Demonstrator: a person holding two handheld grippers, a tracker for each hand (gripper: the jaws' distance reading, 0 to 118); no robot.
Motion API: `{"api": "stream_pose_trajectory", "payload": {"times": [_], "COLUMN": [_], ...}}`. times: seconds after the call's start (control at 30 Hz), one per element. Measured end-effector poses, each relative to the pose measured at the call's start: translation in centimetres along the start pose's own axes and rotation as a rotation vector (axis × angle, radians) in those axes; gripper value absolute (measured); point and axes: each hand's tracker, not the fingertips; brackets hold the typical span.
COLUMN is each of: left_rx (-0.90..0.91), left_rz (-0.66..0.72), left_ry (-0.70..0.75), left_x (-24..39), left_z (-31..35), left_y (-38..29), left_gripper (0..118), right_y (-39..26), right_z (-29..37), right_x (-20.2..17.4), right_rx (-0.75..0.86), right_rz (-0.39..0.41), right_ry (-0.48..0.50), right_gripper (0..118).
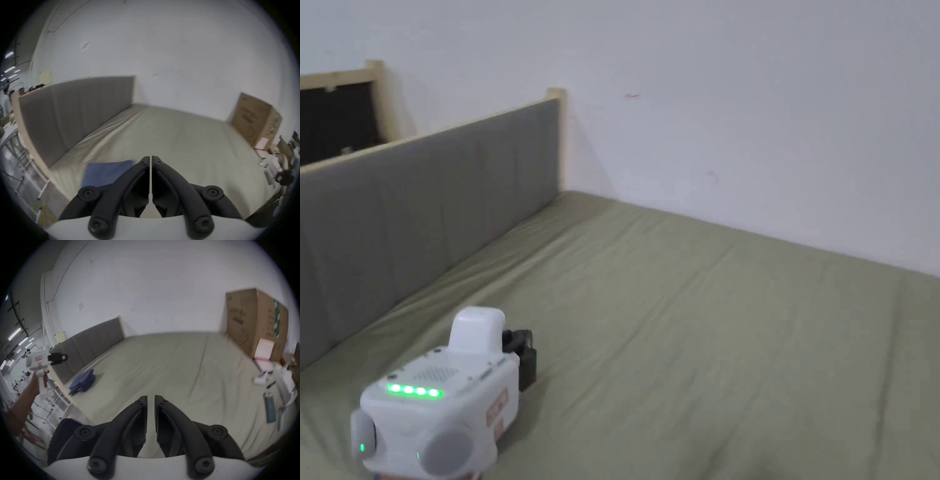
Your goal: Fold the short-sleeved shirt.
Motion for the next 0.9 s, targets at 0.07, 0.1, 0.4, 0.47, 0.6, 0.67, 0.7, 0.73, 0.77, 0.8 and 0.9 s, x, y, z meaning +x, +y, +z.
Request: {"api": "stream_pose_trajectory", "payload": {"times": [0.07, 0.1, 0.4, 0.47, 0.6, 0.67, 0.7, 0.73, 0.77, 0.8, 0.9], "left_rx": [0.037, 0.035, 0.164, 0.186, 0.197, 0.197, 0.198, 0.199, 0.204, 0.209, 0.204], "left_rz": [-0.024, -0.042, -0.221, -0.252, -0.284, -0.297, -0.295, -0.290, -0.285, -0.281, -0.280], "left_ry": [-0.060, -0.099, -0.253, -0.251, -0.265, -0.258, -0.264, -0.264, -0.259, -0.256, -0.255], "left_x": [5.6, 7.8, 24.1, 25.8, 27.5, 27.9, 27.8, 27.9, 27.9, 27.9, 27.9], "left_z": [0.5, 0.5, 1.0, 1.1, 1.4, 1.4, 1.4, 1.4, 1.4, 1.4, 1.4], "left_y": [0.7, 1.2, 7.8, 8.5, 9.1, 9.2, 9.2, 9.3, 9.2, 9.2, 9.3], "left_gripper": [2, 2, 2, 2, 2, 2, 2, 3, 3, 3, 5], "right_y": [2.6, 3.6, 12.9, 13.8, 14.7, 15.0, 15.1, 15.1, 15.1, 15.2, 15.3], "right_z": [0.9, 1.2, 2.6, 2.4, 2.5, 2.8, 2.8, 2.9, 3.1, 3.1, 3.1], "right_x": [1.1, 1.6, 6.1, 7.3, 8.9, 9.2, 9.2, 9.2, 9.0, 9.0, 8.7], "right_rx": [0.086, 0.121, 0.246, 0.241, 0.244, 0.252, 0.253, 0.258, 0.261, 0.264, 0.265], "right_rz": [0.050, 0.065, 0.034, 0.007, -0.030, -0.028, -0.026, -0.023, -0.021, -0.019, -0.011], "right_ry": [-0.070, -0.099, -0.334, -0.339, -0.361, -0.353, -0.352, -0.346, -0.341, -0.340, -0.333], "right_gripper": [9, 9, 10, 10, 11, 11, 11, 11, 12, 15, 25]}}
